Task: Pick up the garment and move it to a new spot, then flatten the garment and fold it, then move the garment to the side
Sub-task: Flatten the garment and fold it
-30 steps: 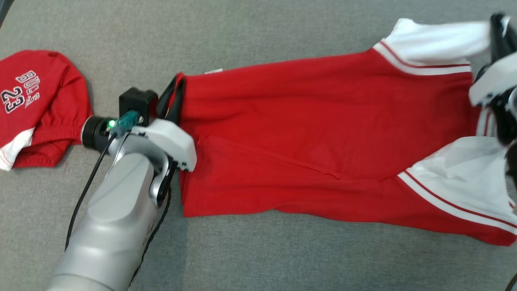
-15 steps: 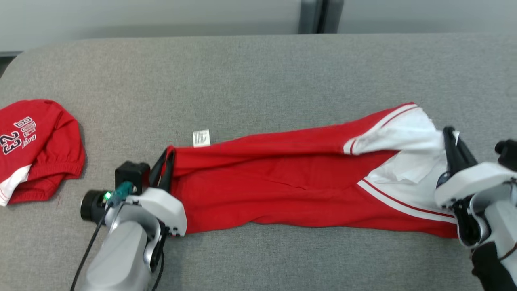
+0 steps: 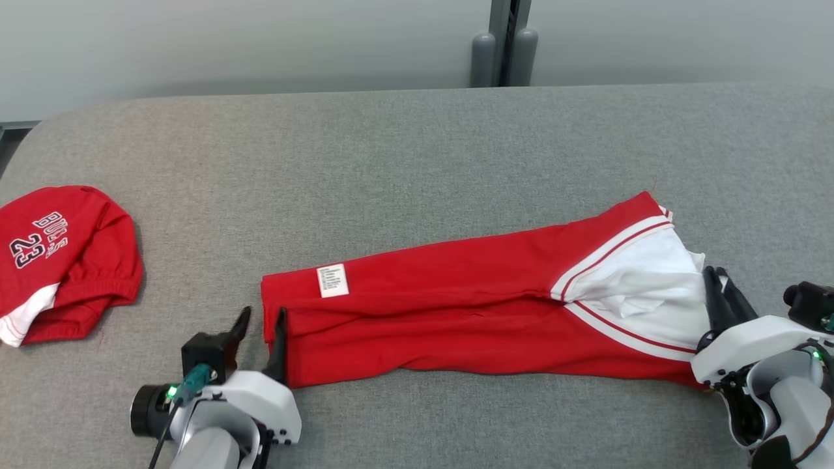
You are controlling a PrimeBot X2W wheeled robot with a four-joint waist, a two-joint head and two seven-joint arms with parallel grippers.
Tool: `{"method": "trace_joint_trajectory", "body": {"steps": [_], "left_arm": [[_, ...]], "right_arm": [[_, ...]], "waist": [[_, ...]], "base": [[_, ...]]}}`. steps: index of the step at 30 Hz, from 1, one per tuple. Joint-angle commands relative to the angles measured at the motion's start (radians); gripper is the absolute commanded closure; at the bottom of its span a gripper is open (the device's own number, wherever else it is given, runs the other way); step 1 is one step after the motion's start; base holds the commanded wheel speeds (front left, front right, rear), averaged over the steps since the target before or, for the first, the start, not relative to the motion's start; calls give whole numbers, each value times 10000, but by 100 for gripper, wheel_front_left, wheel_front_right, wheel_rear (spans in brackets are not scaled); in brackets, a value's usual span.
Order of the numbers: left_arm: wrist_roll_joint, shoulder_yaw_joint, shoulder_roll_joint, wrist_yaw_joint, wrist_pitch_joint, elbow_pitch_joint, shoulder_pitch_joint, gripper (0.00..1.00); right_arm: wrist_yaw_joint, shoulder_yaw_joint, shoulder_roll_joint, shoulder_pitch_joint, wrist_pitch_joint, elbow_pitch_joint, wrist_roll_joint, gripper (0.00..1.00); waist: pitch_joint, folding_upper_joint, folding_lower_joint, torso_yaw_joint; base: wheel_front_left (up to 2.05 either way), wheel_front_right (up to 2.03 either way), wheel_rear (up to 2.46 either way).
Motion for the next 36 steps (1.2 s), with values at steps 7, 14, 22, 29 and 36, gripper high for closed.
{"method": "trace_joint_trajectory", "body": {"steps": [7, 14, 22, 29, 36], "left_arm": [[599, 492, -66, 264, -18, -889, 1195, 0], [751, 542, -119, 152, -20, -958, 1240, 0], [514, 435, -129, 194, -20, -1036, 1105, 0], [380, 355, -128, 207, -20, -1018, 1044, 0], [328, 299, -126, 242, -20, -940, 1036, 0]], "right_arm": [[-4, -543, -172, 8, -48, -207, -654, 0], [-4, -179, -123, -432, 709, 922, -1283, 0], [0, 493, 280, -478, 1923, 1704, -934, 0], [34, 1150, 566, -291, 2463, 1562, 0, 100], [-19, 935, -107, -424, 1393, 1620, 568, 100]], "waist": [[-144, 0, 0, 210], [9, 0, 0, 572], [134, 0, 0, 793], [260, 0, 0, 872], [247, 0, 0, 890]], "base": [[0, 0, 0], [0, 0, 0], [0, 0, 0], [0, 0, 0], [0, 0, 0]]}}
